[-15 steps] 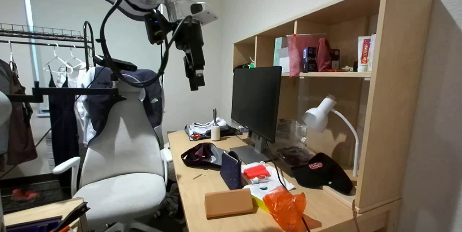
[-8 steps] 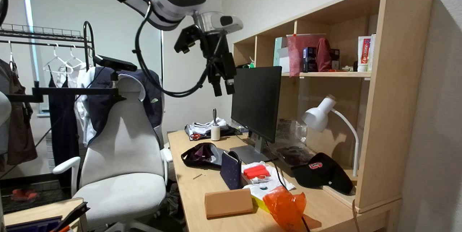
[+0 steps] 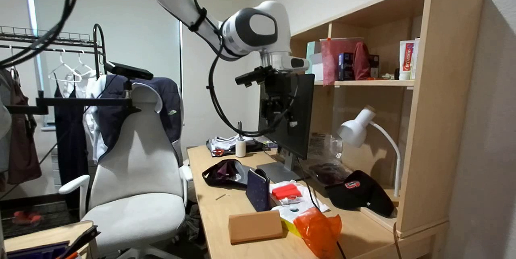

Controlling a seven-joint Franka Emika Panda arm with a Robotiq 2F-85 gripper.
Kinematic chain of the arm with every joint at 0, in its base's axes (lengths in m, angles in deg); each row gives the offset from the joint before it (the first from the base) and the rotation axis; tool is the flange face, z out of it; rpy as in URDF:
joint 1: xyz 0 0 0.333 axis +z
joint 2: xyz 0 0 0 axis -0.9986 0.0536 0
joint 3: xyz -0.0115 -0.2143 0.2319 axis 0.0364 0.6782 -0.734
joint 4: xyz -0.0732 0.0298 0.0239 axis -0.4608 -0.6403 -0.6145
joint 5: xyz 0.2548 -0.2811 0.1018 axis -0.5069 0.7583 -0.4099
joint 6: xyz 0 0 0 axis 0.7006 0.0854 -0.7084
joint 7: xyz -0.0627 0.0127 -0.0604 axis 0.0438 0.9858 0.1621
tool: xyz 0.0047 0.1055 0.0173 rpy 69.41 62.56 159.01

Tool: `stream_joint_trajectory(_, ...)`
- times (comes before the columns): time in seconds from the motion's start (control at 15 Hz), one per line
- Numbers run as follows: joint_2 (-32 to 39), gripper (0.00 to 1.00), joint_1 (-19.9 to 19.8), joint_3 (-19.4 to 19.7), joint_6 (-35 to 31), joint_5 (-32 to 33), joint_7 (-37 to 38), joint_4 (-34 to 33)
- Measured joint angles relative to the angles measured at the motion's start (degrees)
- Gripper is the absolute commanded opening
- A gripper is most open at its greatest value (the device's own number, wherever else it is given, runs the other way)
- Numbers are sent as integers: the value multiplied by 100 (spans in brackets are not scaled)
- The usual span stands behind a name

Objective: Move the brown case to the left

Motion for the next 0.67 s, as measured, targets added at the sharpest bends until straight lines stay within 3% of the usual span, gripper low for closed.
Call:
stream_joint_trajectory(0.33,1157,100,1,60,109,-262,-392,-928)
stream_joint_trajectory(0.67,1325,100,6,69,198,-266,-397,-1162)
